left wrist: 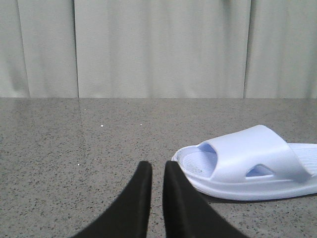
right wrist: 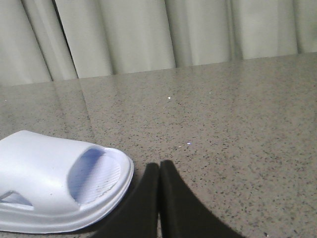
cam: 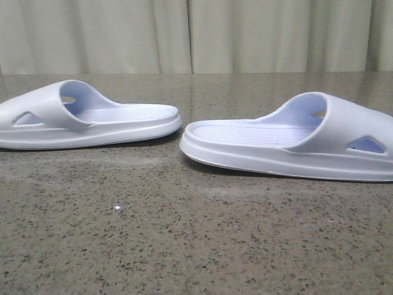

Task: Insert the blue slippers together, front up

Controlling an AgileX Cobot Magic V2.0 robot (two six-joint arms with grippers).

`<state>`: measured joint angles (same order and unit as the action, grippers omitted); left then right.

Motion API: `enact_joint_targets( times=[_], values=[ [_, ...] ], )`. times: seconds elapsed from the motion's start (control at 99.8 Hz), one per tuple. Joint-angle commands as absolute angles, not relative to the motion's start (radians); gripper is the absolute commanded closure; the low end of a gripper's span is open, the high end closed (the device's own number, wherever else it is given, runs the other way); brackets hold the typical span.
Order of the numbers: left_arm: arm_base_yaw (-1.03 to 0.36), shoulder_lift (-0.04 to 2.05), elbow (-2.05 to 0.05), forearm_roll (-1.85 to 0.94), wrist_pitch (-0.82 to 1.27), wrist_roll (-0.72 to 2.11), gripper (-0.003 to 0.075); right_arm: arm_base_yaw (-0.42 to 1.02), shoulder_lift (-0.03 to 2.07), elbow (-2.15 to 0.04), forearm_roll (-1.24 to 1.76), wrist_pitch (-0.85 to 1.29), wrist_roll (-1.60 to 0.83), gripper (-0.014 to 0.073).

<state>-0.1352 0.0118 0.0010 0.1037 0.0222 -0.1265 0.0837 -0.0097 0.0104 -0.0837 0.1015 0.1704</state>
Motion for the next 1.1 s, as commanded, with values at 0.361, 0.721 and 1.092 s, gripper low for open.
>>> enact_joint_targets(
  times=[0.361, 0.721, 1.092],
  values=[
    [-0.145, 0.019, 0.009, -0.205, -0.097, -0.136, 0.0705, 0.077, -0.031, 0.029, 0.000, -0.062, 0.158, 0.0701],
    [-0.145, 0.038, -0.235, -0.398, 0.215, -0.136, 0.0705, 0.077, 0.001, -0.225, 0.008, 0.242, 0.158, 0.0700],
    [-0.145, 0.281, -0.471, -0.429, 0.375, -0.136, 0.0704, 0.077, 0.177, -0.473, 0.088, 0.462, 0.158, 0.0700]
  ],
)
